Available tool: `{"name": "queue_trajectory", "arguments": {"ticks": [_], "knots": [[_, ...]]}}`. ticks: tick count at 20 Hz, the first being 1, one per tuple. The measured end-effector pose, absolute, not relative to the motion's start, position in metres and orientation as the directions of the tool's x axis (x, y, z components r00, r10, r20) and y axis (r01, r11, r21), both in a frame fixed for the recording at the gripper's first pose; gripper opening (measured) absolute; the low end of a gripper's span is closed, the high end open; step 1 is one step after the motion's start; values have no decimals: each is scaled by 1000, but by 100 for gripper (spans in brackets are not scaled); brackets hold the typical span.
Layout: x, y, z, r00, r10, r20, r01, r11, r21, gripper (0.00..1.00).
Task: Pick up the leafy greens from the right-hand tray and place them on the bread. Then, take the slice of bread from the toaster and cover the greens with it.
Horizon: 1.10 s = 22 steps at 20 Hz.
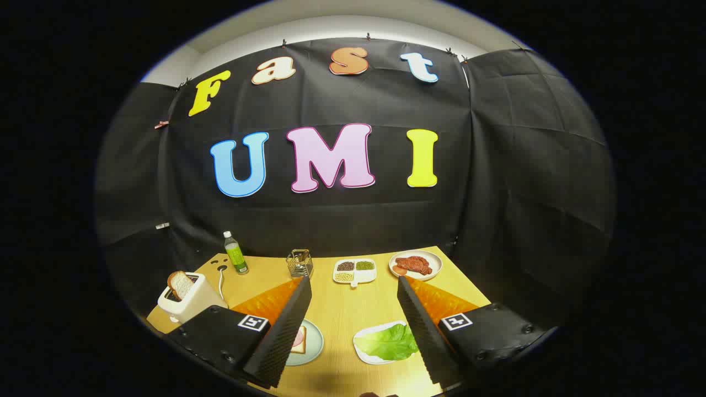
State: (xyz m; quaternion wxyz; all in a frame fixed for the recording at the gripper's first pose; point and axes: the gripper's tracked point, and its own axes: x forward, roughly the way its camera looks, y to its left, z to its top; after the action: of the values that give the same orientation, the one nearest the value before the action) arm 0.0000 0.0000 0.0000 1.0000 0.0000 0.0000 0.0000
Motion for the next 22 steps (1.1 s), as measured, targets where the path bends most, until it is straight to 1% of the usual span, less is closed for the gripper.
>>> {"name": "queue_trajectory", "arguments": {"ticks": [15,22], "knots": [[7,4,-14,999,16,-40,-16,1000,7,98],[14,-9,-21,998,6,-66,-6,1000,-8,99]]}}
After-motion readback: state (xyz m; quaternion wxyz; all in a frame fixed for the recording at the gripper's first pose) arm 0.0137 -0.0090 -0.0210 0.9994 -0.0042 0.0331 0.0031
